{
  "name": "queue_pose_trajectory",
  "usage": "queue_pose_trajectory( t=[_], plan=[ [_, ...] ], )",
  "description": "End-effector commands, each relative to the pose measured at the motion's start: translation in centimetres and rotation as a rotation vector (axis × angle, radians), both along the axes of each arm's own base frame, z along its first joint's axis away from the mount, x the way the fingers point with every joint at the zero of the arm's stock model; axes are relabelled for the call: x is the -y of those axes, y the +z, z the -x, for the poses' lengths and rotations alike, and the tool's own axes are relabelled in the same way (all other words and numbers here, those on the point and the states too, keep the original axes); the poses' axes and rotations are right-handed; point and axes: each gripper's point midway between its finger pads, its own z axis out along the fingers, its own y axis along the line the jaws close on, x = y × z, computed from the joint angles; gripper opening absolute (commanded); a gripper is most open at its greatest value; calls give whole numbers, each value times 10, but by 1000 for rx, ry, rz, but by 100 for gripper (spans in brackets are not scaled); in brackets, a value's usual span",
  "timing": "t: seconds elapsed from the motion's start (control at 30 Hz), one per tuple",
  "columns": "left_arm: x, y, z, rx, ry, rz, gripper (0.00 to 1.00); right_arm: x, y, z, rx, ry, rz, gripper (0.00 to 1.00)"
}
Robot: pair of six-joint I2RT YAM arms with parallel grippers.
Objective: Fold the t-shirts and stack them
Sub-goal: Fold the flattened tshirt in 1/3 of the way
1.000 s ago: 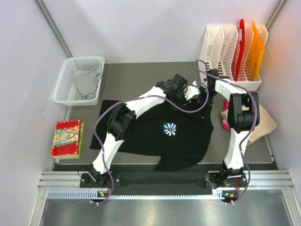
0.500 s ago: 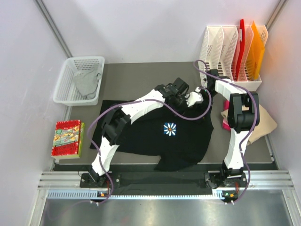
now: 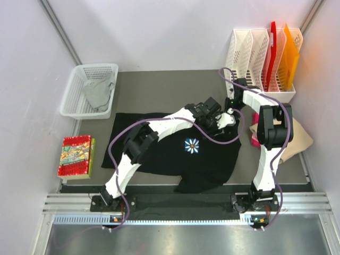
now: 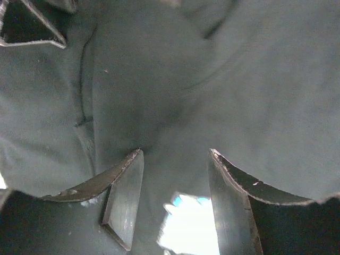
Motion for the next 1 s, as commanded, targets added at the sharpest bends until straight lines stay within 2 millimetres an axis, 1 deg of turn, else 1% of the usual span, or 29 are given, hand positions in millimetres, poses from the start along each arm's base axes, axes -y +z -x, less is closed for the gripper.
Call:
queue_pose_trajectory(
  t=[0.0, 0.03, 0.07, 0.1, 0.13, 0.17, 0.2, 0.27, 0.33, 0.37, 0.43, 0.47, 0.53, 0.57, 0.63, 0.67, 0.73, 0.77, 0.83, 0.87, 0.9, 0.97],
  plan=[
    [19, -11, -34, 76, 66, 12, 55, -6, 15, -8, 35, -3, -37, 30],
    [20, -12, -37, 80, 63, 9, 52, -6, 16, -8, 36, -4, -39, 30],
    [25, -15, -43, 85, 67, 12, 45, -5, 18, -8, 42, -6, -40, 30],
    [26, -16, -46, 87, 70, 7, 31, -6, 18, -7, 38, -7, -42, 30],
    [26, -17, -48, 83, 75, 4, 24, -6, 18, -6, 37, -8, -43, 30],
    [30, -13, -54, 92, 83, 15, 21, -6, 18, -6, 42, -6, -45, 30],
    [30, -11, -56, 93, 88, 17, 15, -7, 18, -4, 38, -5, -46, 30],
    [29, -2, -61, 102, 97, 34, 11, -7, 19, -3, 43, -5, -47, 30],
    [27, 5, -63, 110, 89, 43, 8, -6, 18, -1, 38, -5, -46, 30],
    [25, 15, -64, 118, 91, 51, 7, -6, 19, -1, 40, -4, -46, 30],
    [21, 26, -65, 126, 85, 60, 6, -7, 18, 0, 37, -6, -48, 30],
    [17, 38, -66, 130, 88, 67, 5, -7, 17, 0, 36, -4, -49, 30],
    [10, 51, -67, 130, 89, 80, 4, -7, 17, -1, 39, -4, -51, 30],
    [4, 60, -69, 124, 92, 93, 2, -7, 18, -2, 41, -4, -51, 30],
    [-5, 69, -68, 111, 95, 93, 0, -7, 18, -2, 42, -4, -51, 30],
    [-10, 77, -69, 105, 98, 104, 0, -7, 18, -2, 42, -5, -51, 30],
    [-19, 86, -67, 87, 99, 107, 0, -7, 17, -2, 41, -4, -51, 30],
    [-20, 99, -63, 77, 88, 136, 0, -6, 18, -3, 41, -6, -49, 30],
    [-27, 110, -57, 54, 78, 140, 0, -6, 18, -3, 41, -5, -47, 30],
    [-28, 123, -52, 51, 60, 156, 0, -6, 18, -3, 42, -6, -45, 30],
    [-28, 128, -47, 38, 30, 166, 3, -5, 19, -3, 43, -7, -46, 30],
    [-35, 136, -31, -1, -7, 157, 7, -4, 17, -3, 40, -10, -46, 30]
  ],
)
